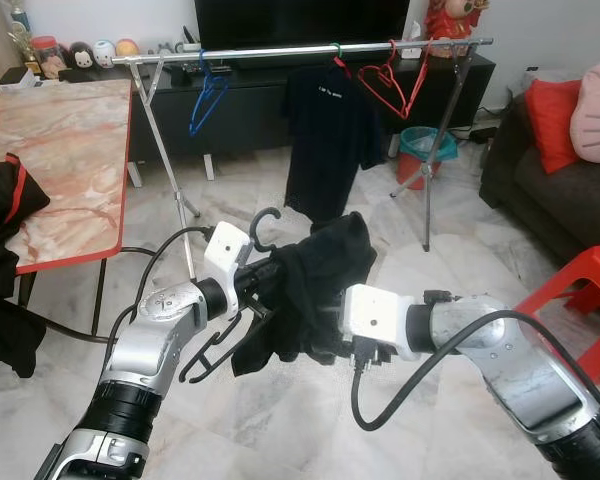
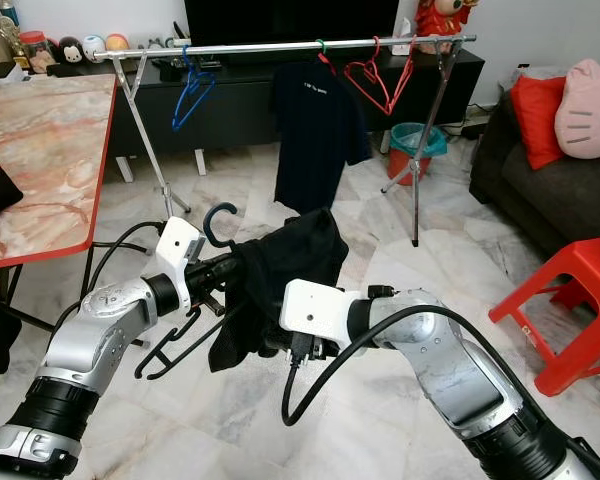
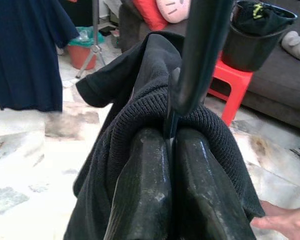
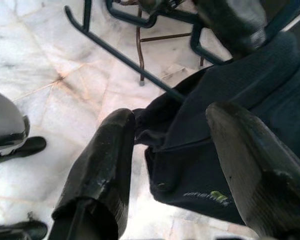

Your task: Hang hanger

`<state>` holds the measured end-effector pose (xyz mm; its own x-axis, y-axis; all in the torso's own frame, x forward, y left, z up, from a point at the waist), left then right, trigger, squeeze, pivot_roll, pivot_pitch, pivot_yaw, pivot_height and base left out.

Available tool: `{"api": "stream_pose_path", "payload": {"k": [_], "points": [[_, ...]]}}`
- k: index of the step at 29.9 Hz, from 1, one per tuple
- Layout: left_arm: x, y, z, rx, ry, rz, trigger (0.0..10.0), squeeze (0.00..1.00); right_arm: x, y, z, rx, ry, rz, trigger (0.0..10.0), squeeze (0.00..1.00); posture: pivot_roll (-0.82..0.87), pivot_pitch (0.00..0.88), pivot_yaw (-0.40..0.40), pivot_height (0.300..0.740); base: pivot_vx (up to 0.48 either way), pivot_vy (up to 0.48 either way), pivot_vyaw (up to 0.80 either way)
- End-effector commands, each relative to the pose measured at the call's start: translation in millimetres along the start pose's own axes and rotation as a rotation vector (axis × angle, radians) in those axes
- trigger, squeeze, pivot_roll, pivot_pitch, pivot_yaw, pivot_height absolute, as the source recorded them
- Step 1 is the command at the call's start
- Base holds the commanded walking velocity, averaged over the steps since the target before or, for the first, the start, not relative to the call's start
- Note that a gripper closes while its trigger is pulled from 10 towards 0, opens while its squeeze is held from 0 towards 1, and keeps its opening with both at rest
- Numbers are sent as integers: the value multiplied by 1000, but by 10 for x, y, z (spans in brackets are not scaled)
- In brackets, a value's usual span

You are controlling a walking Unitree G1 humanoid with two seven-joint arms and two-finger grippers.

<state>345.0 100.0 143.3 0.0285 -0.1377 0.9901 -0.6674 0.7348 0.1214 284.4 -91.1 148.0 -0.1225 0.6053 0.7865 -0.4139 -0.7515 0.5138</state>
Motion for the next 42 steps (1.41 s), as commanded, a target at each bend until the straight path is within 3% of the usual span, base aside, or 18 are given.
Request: {"api": "stream_pose_path", "payload": {"k": [1,5,10,20,21,29,30,31,32,42], "points": [[71,4,29,-26,-16,26,10000,0,40,61,126,-57,11,13,10000,0,-157,0,-33,740,0,0,0],[28,18,68,-60,-17,7,10000,0,36,159,167,-61,30,4,10000,0,-159,0,-32,740,0,0,0],[-75,97,129,-135,0,-38,10000,0,12,436,427,-153,62,-7,10000,0,-167,0,-31,740,0,0,0],[-90,248,270,-291,10,-59,10000,0,-289,532,373,-47,-7,-61,10000,0,-164,0,-32,740,0,0,0],[-79,263,283,-304,14,-55,10000,0,-290,527,357,-32,-22,-47,10000,1000,-162,0,-31,740,0,0,0],[-76,400,425,-451,3,-82,10000,0,-342,500,335,13,-39,-18,10000,1000,-159,0,-27,740,0,0,0],[-73,411,432,-463,1,-85,10000,0,-345,498,337,16,-39,-17,10000,953,-157,0,-26,740,0,0,0],[-70,420,436,-471,-1,-88,10000,0,-345,496,338,23,-38,-12,10000,275,-158,0,-24,740,0,0,0],[-63,431,437,-481,-5,-93,10000,0,-342,490,333,40,-41,1,10000,0,-158,0,-24,740,0,0,0],[62,456,443,-530,-13,-69,10000,0,-378,427,253,132,-91,42,10000,0,-149,0,-22,740,0,0,0]]}}
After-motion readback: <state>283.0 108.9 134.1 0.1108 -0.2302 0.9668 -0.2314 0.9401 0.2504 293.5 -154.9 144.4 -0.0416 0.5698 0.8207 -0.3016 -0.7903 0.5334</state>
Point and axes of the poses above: a point about 5 cm out from each wrist's last joint towards the gripper, its own y axis pointing back from the gripper into the wrist, its own x axis along the axis of the wrist's last joint, z = x × y, the point moved 3 cm from there along -y, pointing out of the wrist towards the gripper, and after that the axes turned 6 degrees about -y, right-handed, at the moved point
